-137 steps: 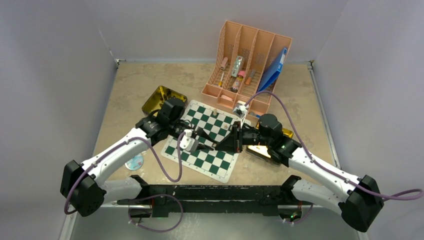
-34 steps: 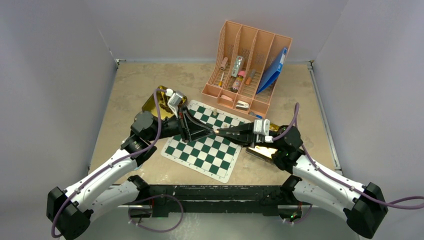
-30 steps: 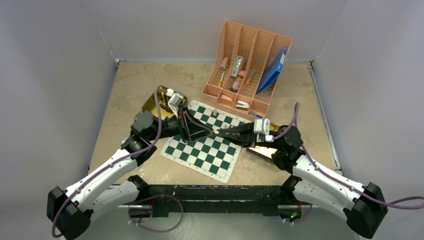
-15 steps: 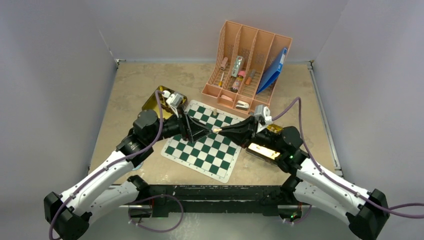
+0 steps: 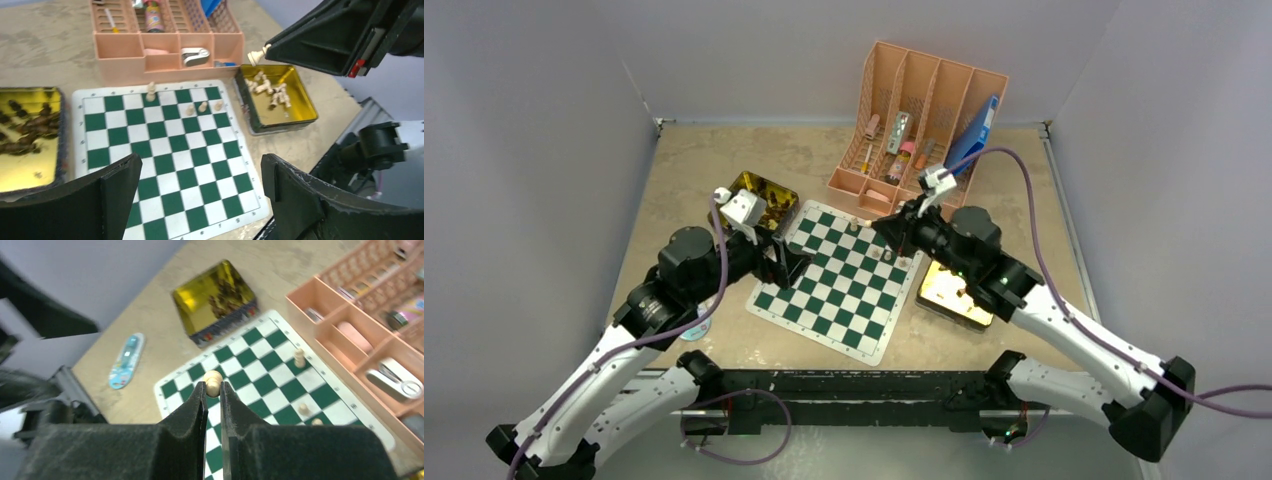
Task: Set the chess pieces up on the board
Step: Place the chess piece on the chessboard.
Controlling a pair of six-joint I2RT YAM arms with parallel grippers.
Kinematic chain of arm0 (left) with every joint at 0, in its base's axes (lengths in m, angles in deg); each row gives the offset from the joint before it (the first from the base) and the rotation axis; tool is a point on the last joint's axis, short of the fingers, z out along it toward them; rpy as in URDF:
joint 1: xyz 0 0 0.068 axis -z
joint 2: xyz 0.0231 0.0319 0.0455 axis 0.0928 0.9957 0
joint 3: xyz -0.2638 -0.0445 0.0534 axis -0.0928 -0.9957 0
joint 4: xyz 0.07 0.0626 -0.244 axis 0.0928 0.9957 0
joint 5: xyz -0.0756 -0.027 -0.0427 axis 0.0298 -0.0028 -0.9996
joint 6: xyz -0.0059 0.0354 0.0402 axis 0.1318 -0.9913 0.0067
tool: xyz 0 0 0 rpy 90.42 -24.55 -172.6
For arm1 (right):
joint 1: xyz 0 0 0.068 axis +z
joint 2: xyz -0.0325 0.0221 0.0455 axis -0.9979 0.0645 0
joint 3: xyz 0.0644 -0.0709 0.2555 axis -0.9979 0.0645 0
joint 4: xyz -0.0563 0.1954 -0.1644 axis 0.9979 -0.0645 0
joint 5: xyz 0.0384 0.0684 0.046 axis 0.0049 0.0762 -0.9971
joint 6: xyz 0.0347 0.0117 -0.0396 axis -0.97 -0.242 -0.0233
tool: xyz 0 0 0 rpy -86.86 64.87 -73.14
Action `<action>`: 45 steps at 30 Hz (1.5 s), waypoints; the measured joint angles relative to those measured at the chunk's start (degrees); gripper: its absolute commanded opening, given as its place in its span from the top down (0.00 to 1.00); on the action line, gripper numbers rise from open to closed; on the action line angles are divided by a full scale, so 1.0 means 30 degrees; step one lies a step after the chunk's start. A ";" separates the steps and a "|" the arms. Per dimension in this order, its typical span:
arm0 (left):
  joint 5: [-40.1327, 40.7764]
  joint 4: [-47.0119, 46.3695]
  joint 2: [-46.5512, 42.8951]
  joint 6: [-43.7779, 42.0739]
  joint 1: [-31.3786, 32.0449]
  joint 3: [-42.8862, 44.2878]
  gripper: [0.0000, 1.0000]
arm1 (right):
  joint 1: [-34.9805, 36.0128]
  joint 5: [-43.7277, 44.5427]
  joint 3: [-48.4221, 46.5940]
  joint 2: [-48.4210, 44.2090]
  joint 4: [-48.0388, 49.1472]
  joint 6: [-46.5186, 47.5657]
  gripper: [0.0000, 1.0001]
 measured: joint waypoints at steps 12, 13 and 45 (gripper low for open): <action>0.3920 0.2033 -0.3184 -0.1712 0.0000 -0.2448 0.07 | -0.0007 0.4087 -0.4306 0.8517 -0.4903 -0.0007 1.00; 0.4138 0.2171 -0.3359 -0.1800 0.0000 -0.2499 0.07 | -0.0007 0.4226 -0.4626 0.9180 -0.5013 0.0015 1.00; 0.6171 0.2805 -0.4510 -0.2492 0.0000 -0.2565 0.08 | -0.0007 0.5253 -1.0171 1.9016 -0.8743 0.0233 0.96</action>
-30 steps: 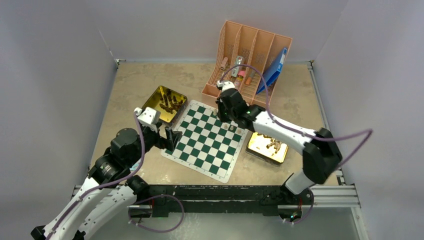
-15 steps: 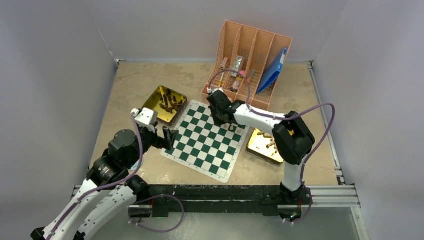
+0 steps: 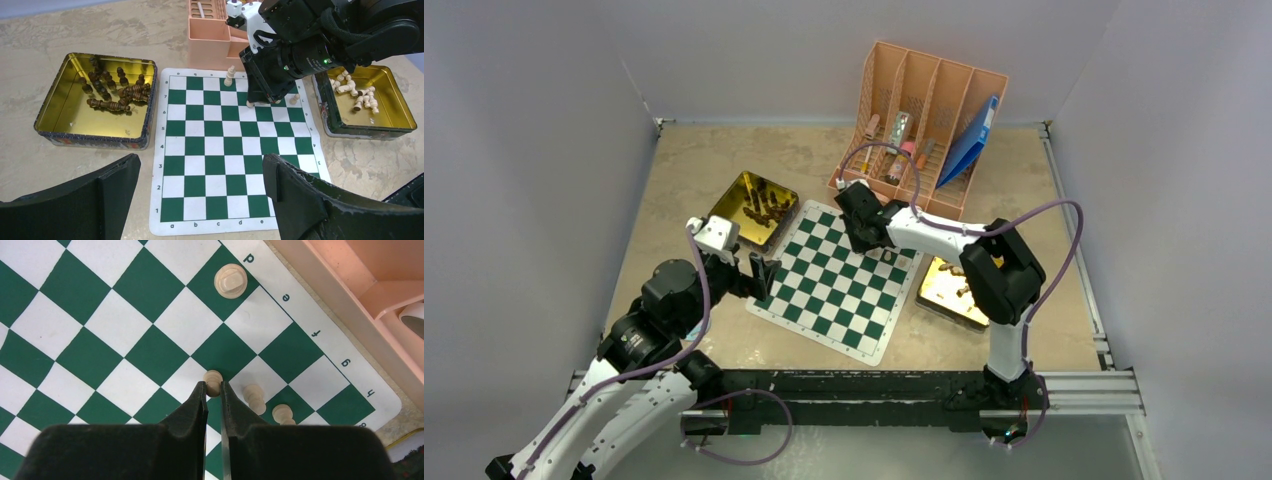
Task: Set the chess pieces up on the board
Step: Place the chess piece on the chessboard.
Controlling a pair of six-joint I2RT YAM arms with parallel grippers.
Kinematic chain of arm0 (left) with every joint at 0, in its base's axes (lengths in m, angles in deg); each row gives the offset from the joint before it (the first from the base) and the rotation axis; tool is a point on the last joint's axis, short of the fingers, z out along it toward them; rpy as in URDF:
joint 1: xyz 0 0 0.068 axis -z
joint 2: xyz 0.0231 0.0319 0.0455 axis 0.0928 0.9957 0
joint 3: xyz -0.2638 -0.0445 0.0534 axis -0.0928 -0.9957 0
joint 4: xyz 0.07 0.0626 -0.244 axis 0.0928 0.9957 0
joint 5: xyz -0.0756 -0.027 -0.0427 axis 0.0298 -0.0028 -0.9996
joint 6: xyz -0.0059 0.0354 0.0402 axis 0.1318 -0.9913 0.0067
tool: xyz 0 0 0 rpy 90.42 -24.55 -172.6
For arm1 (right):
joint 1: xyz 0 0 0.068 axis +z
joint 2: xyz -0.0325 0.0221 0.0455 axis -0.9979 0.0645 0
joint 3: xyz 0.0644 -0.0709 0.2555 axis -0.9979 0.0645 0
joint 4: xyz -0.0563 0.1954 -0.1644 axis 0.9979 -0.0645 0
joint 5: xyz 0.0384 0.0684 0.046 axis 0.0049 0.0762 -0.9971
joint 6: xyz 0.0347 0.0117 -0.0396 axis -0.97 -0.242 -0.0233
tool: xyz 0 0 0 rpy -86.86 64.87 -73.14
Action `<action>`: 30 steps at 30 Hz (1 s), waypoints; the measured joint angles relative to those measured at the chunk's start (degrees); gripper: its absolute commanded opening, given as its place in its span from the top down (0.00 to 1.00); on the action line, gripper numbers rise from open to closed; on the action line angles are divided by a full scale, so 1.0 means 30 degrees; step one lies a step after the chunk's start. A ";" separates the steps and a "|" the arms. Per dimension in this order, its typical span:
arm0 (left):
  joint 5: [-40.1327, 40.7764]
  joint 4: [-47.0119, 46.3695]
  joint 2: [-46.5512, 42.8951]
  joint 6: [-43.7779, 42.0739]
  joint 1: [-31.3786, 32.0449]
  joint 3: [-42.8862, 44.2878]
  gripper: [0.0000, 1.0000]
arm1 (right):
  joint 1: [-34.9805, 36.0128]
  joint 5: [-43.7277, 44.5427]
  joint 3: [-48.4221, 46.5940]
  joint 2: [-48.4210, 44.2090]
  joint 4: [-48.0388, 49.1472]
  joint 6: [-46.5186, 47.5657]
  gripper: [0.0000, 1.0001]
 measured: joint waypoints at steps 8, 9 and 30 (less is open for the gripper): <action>0.0007 0.0000 0.0000 0.0000 0.0000 0.0000 0.08 | -0.0168 0.0189 0.0000 0.0007 0.0124 0.0000 0.96; 0.0007 0.0000 0.0000 0.0000 0.0000 0.0000 0.08 | -0.0189 0.0182 0.0000 0.0007 0.0182 -0.0007 0.96; 0.0007 0.0007 0.0211 0.0000 0.0000 0.0000 0.08 | -0.0554 0.0022 0.0000 0.0532 0.0998 -0.0007 0.86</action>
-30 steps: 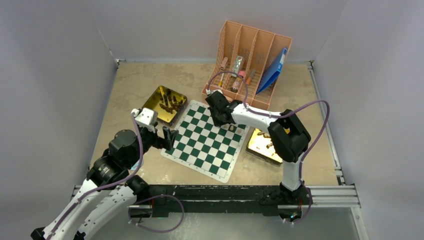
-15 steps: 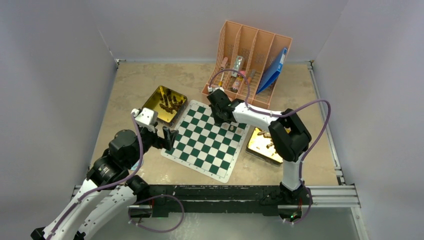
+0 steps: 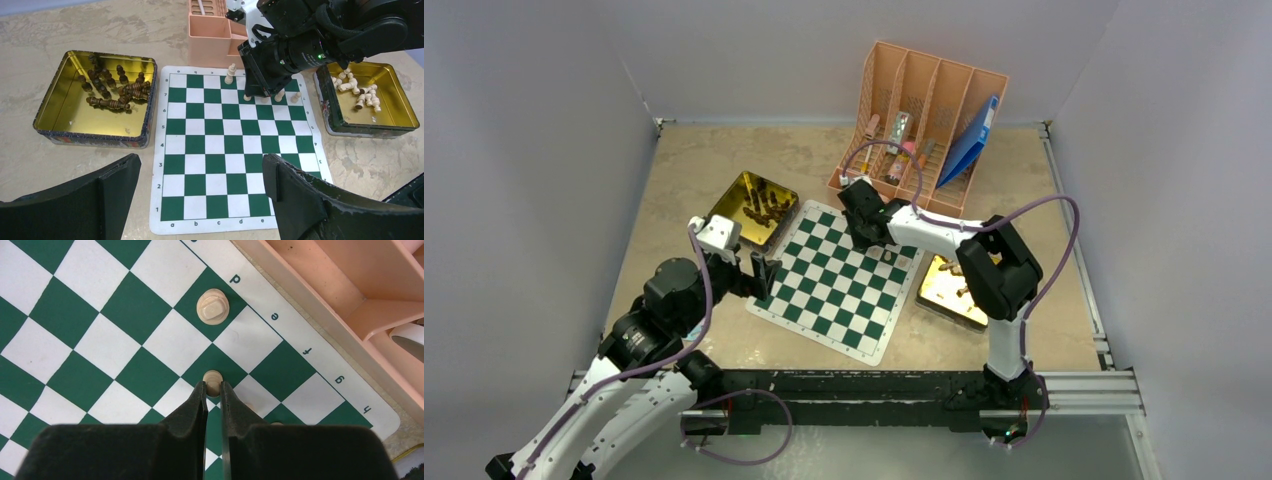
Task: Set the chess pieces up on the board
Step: Place the chess piece on the chessboard.
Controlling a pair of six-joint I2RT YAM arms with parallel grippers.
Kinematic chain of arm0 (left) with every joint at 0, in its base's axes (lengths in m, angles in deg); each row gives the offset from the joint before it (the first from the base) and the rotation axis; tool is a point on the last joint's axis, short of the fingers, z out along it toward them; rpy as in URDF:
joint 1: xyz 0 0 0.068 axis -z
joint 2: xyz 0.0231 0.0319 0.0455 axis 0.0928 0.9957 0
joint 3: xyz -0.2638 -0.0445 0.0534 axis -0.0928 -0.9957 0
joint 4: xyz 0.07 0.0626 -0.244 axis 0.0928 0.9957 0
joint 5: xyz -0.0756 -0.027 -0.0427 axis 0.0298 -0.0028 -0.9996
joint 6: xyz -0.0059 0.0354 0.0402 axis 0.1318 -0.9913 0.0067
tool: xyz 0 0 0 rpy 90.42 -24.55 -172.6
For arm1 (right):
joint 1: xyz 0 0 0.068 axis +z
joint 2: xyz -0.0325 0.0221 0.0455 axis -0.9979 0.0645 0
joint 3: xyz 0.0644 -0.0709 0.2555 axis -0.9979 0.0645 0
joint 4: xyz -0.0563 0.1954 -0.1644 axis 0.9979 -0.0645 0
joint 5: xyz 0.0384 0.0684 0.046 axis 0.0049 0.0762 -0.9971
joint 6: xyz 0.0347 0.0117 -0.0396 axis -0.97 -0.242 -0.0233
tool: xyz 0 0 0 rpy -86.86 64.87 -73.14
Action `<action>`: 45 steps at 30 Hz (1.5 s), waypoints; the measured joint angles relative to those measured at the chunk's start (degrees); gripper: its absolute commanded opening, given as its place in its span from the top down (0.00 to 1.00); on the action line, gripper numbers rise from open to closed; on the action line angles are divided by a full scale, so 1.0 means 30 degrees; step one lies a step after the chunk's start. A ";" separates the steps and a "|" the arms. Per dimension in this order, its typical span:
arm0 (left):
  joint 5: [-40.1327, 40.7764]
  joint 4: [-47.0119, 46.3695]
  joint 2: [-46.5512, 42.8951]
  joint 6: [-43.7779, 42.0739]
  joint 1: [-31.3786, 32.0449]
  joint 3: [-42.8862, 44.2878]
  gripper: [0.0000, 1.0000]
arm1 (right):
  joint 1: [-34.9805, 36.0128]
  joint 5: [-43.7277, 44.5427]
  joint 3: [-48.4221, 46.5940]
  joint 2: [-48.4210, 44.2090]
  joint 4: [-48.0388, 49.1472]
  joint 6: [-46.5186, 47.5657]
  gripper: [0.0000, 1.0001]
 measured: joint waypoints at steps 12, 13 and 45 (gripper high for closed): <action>0.0000 0.0007 0.0000 0.0000 0.0000 0.0000 0.08 | 0.0000 -0.0117 0.0000 0.0102 0.0015 -0.0058 0.64; 0.0000 0.0007 0.0000 0.0000 0.0000 0.0000 0.08 | 0.0000 -0.0153 0.0000 0.0102 0.0015 -0.0066 0.63; -0.0007 0.0044 0.0452 0.0000 0.0000 0.0000 0.08 | -0.0044 0.2280 0.3803 -0.8065 -0.0794 -0.4131 0.58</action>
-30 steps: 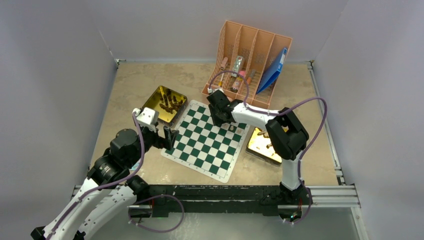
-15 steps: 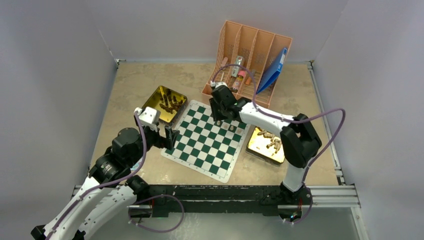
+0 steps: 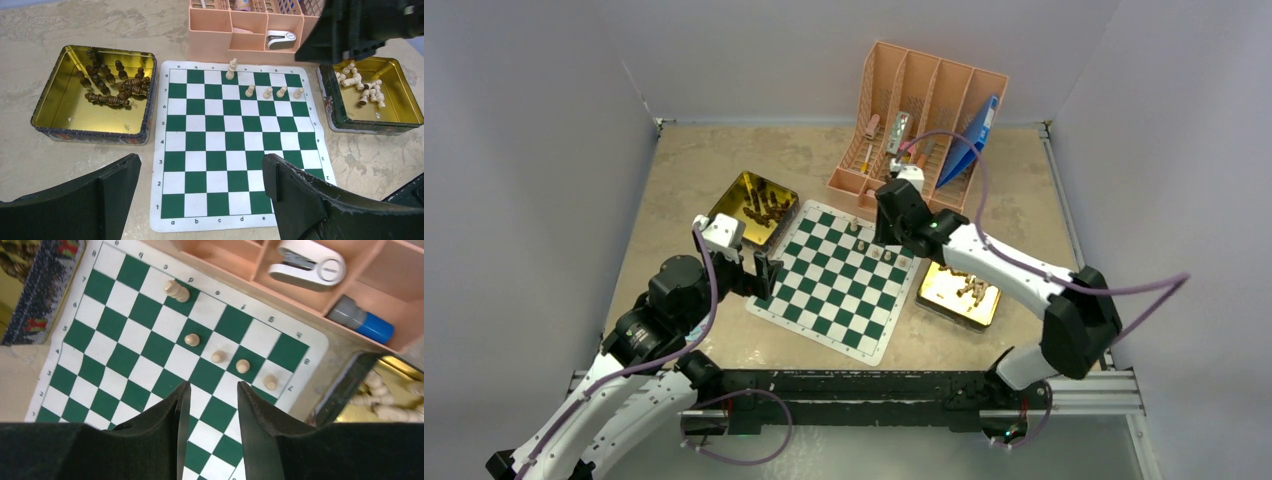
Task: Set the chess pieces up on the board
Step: Place the chess piece on the chessboard, then pick up the chess piece from the storage box.
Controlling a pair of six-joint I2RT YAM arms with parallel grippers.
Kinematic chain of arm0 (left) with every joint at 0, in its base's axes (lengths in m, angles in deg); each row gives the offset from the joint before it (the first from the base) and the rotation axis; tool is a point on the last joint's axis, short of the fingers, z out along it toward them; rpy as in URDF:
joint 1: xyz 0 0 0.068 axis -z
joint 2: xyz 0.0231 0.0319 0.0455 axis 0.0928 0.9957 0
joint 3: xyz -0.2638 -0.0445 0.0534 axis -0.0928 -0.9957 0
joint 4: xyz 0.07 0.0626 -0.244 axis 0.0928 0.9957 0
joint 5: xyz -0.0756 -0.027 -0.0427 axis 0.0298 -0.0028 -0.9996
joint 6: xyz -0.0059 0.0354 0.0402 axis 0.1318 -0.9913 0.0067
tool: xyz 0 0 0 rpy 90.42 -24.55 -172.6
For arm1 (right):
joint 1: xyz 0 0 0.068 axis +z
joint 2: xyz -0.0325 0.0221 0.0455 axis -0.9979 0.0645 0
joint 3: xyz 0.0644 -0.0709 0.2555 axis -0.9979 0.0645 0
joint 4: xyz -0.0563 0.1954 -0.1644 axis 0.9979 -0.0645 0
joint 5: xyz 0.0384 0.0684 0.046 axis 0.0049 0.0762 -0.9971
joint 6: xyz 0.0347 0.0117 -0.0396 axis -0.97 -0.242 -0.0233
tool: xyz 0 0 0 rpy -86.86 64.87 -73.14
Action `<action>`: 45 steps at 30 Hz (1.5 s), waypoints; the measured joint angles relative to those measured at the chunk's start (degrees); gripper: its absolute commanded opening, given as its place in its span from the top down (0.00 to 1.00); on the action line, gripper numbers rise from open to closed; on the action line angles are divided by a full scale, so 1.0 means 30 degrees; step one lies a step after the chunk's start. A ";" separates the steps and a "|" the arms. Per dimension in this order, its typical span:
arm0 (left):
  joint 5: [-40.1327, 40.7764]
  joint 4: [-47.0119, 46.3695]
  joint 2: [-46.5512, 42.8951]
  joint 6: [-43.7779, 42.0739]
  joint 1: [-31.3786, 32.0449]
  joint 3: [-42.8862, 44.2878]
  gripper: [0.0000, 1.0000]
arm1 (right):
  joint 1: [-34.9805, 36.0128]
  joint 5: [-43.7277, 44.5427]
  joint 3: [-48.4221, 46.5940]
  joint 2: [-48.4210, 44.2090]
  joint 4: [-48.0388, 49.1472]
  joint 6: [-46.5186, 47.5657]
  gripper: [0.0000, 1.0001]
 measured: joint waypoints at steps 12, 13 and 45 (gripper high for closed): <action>-0.0044 0.0000 0.0182 0.0000 0.0000 0.0000 0.09 | -0.0750 0.5603 0.1275 -0.5020 -0.3861 -0.6747 0.64; -0.0058 0.0007 0.0240 0.0000 0.0000 0.0000 0.09 | -0.0969 0.5821 0.1574 -0.5304 -0.4051 -0.7176 0.65; -0.0510 0.0022 -0.0036 -0.0007 0.0000 0.0000 0.09 | -0.6812 0.6615 0.8174 -0.2368 0.1311 -0.9471 0.66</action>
